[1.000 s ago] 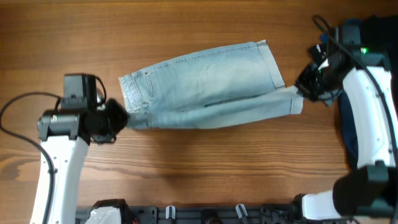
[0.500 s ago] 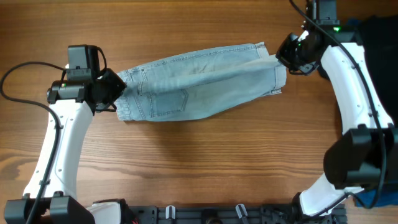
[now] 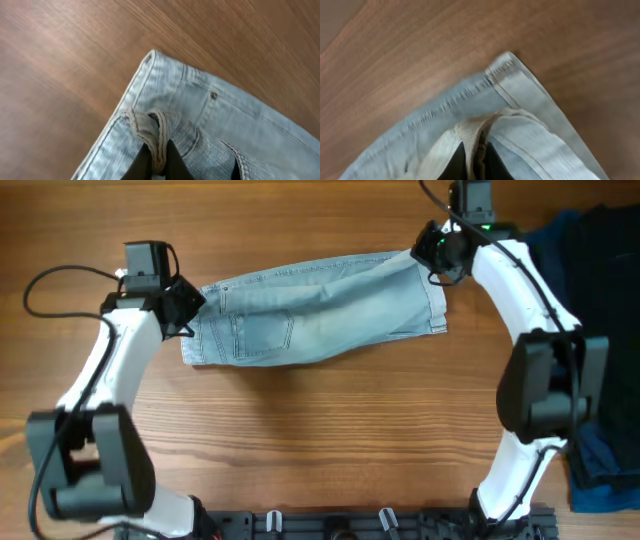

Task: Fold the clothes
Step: 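Lift the near edge and fold it over toward the far edge, then lay the folded edge down and press it flat with both grippers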

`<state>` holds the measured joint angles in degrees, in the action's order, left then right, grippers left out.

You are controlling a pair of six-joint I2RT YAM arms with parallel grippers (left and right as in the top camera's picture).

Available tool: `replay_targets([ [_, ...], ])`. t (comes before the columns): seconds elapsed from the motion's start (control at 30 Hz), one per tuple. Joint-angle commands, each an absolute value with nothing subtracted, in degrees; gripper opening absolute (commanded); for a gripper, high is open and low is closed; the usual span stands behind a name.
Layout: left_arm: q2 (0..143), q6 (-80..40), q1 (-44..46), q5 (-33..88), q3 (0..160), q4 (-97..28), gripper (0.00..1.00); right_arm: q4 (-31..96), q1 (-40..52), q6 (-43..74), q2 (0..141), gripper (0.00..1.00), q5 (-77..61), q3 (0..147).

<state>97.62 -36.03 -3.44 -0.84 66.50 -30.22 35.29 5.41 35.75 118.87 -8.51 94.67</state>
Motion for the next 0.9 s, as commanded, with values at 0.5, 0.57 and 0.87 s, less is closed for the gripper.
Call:
replay_targets([
  [0.5, 95.18, -26.72, -3.86, 8.73, 69.93, -28.62, 0.04, 40.56, 6.02, 12.91, 114.28, 0.13, -15.99, 96.62],
  [0.57, 99.07, -26.70, -3.86, 8.73, 69.21, -27.64, 0.06, 45.34, 6.31, 13.06, 115.37, 0.04, -16.40, 94.00],
  [0.87, 116.62, -25.63, -3.88, 3.95, 69.21, -13.56, 0.04, 33.78, 6.31, 17.65, 115.90, 0.04, -7.75, 69.28],
])
